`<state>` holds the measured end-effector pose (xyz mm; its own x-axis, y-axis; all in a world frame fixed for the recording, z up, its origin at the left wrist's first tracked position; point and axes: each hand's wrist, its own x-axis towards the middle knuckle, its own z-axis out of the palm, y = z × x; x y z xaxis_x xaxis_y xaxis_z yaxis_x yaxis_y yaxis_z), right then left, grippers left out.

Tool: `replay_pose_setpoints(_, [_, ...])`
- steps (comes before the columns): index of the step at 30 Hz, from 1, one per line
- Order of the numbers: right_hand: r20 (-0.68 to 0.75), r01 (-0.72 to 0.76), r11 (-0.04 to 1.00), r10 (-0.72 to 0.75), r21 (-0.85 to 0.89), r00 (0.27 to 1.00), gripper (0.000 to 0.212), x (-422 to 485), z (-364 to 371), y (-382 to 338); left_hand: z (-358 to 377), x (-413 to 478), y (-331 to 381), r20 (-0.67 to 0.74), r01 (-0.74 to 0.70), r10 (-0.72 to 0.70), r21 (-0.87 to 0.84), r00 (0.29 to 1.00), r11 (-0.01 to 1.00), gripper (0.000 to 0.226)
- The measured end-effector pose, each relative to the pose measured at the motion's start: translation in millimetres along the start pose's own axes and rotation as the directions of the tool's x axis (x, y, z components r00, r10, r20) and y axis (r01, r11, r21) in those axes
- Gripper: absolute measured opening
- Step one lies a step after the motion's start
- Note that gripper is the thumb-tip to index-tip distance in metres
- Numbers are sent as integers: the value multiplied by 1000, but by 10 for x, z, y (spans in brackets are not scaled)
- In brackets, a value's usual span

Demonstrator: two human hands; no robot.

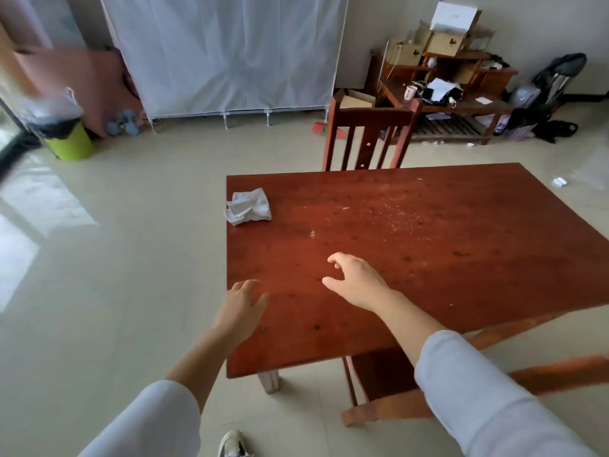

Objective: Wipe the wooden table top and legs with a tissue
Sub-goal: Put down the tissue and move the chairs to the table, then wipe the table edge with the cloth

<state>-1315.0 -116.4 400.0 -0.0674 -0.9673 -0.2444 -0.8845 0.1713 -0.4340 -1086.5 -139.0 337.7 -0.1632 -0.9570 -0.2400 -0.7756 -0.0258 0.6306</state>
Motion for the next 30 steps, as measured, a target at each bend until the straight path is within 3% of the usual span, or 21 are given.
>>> replay_pose_setpoints(5, [86, -15, 999, 19, -46, 996, 43, 749, 527, -593, -245, 521, -594, 24, 137, -139, 53, 990, 989, 54])
replay_pose_setpoints(13, [55, -17, 994, 23, -106, 998, 48, 1782, 801, -943, -139, 1301, -809, 136, -28, 2, 187, 991, 982, 76])
replay_pose_setpoints(20, [6, 215, 908, -228, -360, 974, 46, 2583, 902, -1085, -19, 1465, -875, 154, 29, -60, 198, 986, 980, 80])
replay_pose_setpoints(24, [61, 247, 878, -243, -411, 968, 60, 2873, 1026, -1145, -33, 1455, -868, 166, 50, -82, 190, 983, 981, 80])
replay_pose_setpoints(30, [10, 252, 816, -289, -520, 957, 21, 3047, 1132, -1180, -90, 1532, -811, 230, 85, -126, 180, 965, 980, 79])
